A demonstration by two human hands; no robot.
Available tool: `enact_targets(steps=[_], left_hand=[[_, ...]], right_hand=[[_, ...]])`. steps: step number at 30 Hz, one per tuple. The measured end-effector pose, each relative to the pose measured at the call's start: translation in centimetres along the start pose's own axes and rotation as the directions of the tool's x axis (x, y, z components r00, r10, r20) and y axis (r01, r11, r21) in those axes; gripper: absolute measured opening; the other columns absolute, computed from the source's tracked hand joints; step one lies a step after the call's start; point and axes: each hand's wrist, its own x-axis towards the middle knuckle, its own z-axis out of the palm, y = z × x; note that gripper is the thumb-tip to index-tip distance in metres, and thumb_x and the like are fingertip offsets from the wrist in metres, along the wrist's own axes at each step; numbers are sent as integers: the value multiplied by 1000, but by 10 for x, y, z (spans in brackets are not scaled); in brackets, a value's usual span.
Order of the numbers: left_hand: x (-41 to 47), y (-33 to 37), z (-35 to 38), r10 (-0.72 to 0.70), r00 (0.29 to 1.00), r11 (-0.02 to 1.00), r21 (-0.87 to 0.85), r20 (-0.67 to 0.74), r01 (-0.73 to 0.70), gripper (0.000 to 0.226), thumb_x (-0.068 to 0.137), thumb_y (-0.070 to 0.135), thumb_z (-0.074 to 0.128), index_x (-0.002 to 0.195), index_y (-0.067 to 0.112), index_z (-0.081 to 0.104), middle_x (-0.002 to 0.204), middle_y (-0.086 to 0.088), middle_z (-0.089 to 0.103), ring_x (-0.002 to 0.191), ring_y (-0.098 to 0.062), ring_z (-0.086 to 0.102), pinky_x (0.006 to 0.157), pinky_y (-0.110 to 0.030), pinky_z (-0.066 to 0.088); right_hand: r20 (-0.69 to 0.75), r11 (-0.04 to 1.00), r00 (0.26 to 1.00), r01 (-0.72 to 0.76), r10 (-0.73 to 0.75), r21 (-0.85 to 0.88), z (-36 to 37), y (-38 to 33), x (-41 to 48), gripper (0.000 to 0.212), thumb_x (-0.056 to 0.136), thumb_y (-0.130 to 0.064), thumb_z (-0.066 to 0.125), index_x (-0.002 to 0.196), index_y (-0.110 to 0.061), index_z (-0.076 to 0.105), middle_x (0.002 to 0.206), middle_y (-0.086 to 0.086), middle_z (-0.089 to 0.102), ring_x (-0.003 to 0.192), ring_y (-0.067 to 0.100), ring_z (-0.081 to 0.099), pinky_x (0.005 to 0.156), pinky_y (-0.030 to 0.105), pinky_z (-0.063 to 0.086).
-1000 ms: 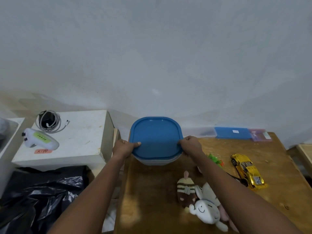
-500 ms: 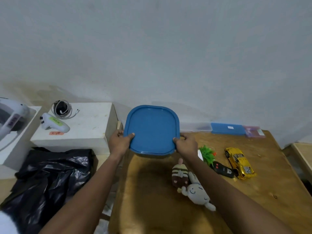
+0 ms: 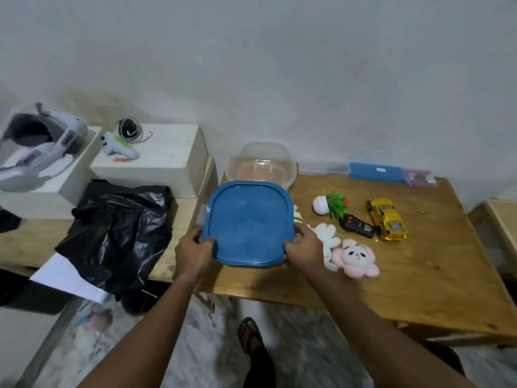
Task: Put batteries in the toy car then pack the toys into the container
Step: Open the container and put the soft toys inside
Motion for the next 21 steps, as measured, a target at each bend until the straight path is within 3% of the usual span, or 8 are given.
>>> enact_targets(steps=[3, 7, 10, 13, 16, 19, 21], left_hand=[[-21, -30, -1, -31, 999, 998, 47, 17, 30, 44, 88, 10, 66, 132, 12, 64, 110, -10, 71, 97, -28, 64, 84, -34, 51], [-31, -58, 2, -12, 1000, 993, 119, 6, 11, 43, 91, 15, 71, 131, 4, 64, 110, -16, 73, 99, -34, 67, 80, -33, 51], [-23, -71, 7, -14, 999, 986, 168, 31, 9, 44, 87, 21, 75, 127, 7, 67, 104, -14, 75, 94, -33, 70, 83, -45, 59], [-11, -78, 12, -4, 1000, 977, 215, -3, 4, 40, 86, 21, 74, 124, 9, 69, 102, -13, 76, 95, -34, 70, 83, -49, 59], [-6, -72, 8, -16, 998, 981, 193, -59, 27, 36, 88, 12, 68, 123, 10, 70, 104, -14, 75, 98, -35, 68, 86, -41, 56], [2, -72, 4, -7, 997, 977, 212, -72, 22, 32, 87, 8, 66, 119, 10, 71, 101, -17, 74, 97, -36, 68, 84, -40, 54], [6, -70, 2, -4, 998, 972, 235, -57, 17, 30, 88, 8, 67, 118, 9, 72, 102, -16, 74, 97, -36, 68, 84, -40, 54]], right_hand=[[41, 994, 994, 101, -100, -26, 11, 25, -21, 54, 71, -10, 61, 124, -21, 57, 68, -9, 55, 62, 12, 52, 58, 24, 38], [114, 990, 991, 86, -73, -108, 15, 39, -28, 52, 83, -6, 63, 133, -19, 55, 86, -4, 61, 84, 16, 58, 55, 17, 34], [125, 980, 987, 122, -102, -160, 20, 40, -23, 51, 85, -8, 64, 134, -18, 54, 95, 1, 66, 82, 13, 56, 55, 15, 34], [158, 970, 980, 149, -119, -194, 25, 37, -19, 53, 85, -10, 65, 136, -16, 52, 100, 6, 68, 92, 23, 64, 67, 21, 40], [191, 964, 975, 155, -114, -215, 32, 30, -18, 55, 85, -14, 67, 138, -16, 51, 110, 5, 68, 99, 21, 63, 75, 23, 41], [240, 964, 967, 136, -80, -226, 42, 31, -14, 44, 84, -13, 66, 127, -18, 58, 105, 0, 66, 90, 14, 60, 64, 21, 41], [276, 954, 960, 125, -47, -272, 47, 35, -10, 41, 81, -17, 65, 122, -22, 59, 102, -1, 67, 89, 18, 63, 61, 23, 43]])
